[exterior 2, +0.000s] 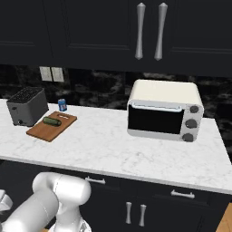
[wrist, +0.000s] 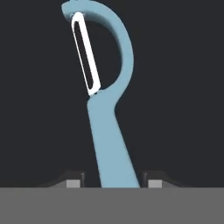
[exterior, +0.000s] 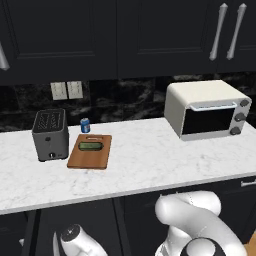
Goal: Place the appropriate cutting tool for cutting the cucumber skin on the cutting board.
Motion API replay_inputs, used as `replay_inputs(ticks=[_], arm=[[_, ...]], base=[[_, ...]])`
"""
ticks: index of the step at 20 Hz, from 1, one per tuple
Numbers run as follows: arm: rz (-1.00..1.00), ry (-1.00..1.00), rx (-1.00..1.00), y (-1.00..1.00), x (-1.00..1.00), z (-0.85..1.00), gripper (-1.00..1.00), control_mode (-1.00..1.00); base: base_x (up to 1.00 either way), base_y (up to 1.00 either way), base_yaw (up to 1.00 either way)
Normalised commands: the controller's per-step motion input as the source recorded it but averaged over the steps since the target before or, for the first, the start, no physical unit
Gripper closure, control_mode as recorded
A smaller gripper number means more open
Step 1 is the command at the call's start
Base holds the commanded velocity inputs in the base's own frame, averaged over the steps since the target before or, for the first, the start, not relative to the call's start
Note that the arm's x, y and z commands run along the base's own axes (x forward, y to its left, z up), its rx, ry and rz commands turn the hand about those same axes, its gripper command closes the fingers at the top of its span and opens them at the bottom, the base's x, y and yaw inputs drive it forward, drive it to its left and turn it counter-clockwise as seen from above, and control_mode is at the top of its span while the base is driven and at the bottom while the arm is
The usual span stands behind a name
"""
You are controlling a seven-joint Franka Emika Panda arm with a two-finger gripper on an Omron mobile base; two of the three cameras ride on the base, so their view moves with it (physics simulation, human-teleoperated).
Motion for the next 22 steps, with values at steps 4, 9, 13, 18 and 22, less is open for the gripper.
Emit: replay_inputs(ticks=[4,9,13,18,22], arm=[[0.00,0.00,0.00,-0.11,0.01,0.00,1.00,-1.00],[0.00,0.00,0.01,-0.31,-0.03,0.65,1.00,-1.00],[0.00,0.00,0.07,-0.25,-0.19,1.00,1.00,-1.00],[0.00,-0.02,0.05,-0.35,-0.10,1.00,1.00,-1.00],[0.00,-0.05,0.01,-0.78,0.02,1.00,1.00,-1.00]], base=[[0.00,0.00,0.00],[0.00,0.00,0.00],[0.00,0.00,0.00],[0.00,0.00,0.00],[0.00,0.00,0.00]])
